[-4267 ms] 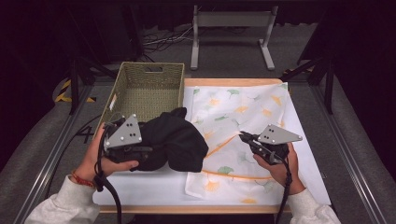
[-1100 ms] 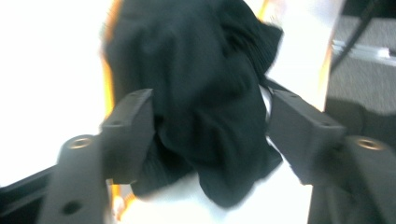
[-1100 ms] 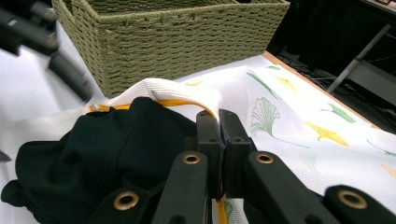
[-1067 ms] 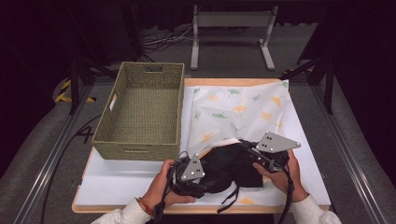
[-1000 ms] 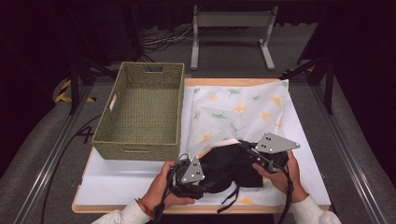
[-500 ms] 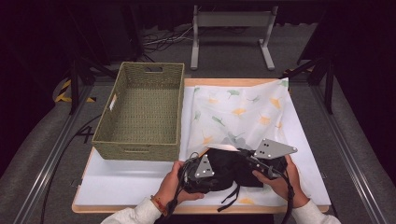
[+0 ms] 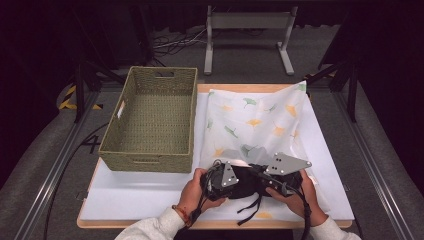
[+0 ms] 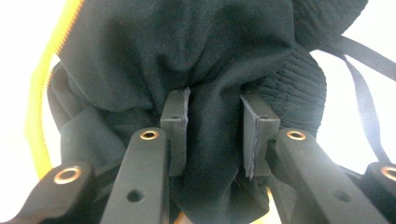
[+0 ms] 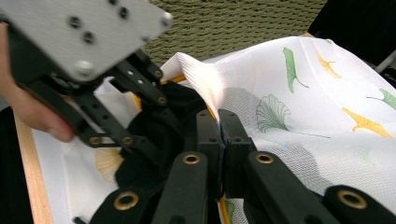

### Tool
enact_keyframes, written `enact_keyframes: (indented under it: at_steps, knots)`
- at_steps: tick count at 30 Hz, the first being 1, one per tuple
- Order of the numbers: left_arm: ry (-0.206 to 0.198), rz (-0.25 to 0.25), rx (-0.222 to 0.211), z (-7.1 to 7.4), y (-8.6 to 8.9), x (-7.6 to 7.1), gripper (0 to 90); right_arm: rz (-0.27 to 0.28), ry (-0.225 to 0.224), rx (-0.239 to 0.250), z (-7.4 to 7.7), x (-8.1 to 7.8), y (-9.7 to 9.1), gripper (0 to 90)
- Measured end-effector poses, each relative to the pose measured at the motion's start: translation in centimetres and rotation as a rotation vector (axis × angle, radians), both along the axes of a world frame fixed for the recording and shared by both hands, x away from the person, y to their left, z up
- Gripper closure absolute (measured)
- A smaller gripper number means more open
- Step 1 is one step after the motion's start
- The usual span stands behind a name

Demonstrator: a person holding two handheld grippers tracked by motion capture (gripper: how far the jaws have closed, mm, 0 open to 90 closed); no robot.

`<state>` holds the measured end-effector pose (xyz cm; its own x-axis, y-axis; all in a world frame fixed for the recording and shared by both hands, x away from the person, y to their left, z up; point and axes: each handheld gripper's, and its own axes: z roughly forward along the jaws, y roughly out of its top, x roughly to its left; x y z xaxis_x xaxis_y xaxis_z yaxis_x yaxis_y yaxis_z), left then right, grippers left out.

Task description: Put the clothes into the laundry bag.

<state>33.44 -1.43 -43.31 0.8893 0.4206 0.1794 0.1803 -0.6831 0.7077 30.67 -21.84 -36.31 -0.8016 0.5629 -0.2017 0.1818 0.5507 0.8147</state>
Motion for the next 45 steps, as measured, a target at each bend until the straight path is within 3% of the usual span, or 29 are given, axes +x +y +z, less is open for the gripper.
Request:
enact_keyframes:
  at_steps: [11, 17, 24, 27, 33, 36, 41, 45]
  knots:
    - [0.026, 0.077, -0.068, -0.4, -0.5, 2.2, 69.4, 0.003, 0.017, -0.003, -0.2, 0.1, -0.1, 89.0]
    - [0.029, 0.100, -0.081, -0.5, -0.6, 2.7, 69.4, -0.003, 0.030, 0.006, -0.3, 0.3, -0.3, 89.0]
    - [-0.006, 0.125, -0.075, -0.6, -0.9, 3.2, 69.9, -0.003, 0.038, 0.007, -0.3, 0.3, -0.3, 89.0]
    - [-0.006, 0.144, -0.099, -0.8, -1.0, 3.2, 69.7, -0.004, 0.041, 0.002, -0.4, 0.4, -0.3, 88.9]
    - [0.013, 0.119, -0.112, -0.4, -0.6, 2.9, 65.0, -0.014, 0.041, 0.005, -0.5, 0.5, -0.5, 89.0]
    - [0.058, 0.105, -0.157, -0.2, -0.1, 2.7, 61.8, -0.018, 0.041, 0.011, -0.4, 0.6, -0.7, 89.0]
    - [0.048, 0.101, -0.146, 0.0, 0.4, 1.8, 56.5, -0.041, 0.044, 0.025, -0.4, 0.9, -1.3, 89.0]
    - [0.033, 0.066, -0.137, 0.8, 1.0, 0.5, 56.4, -0.049, 0.039, 0.032, -0.2, 0.9, -1.5, 89.0]
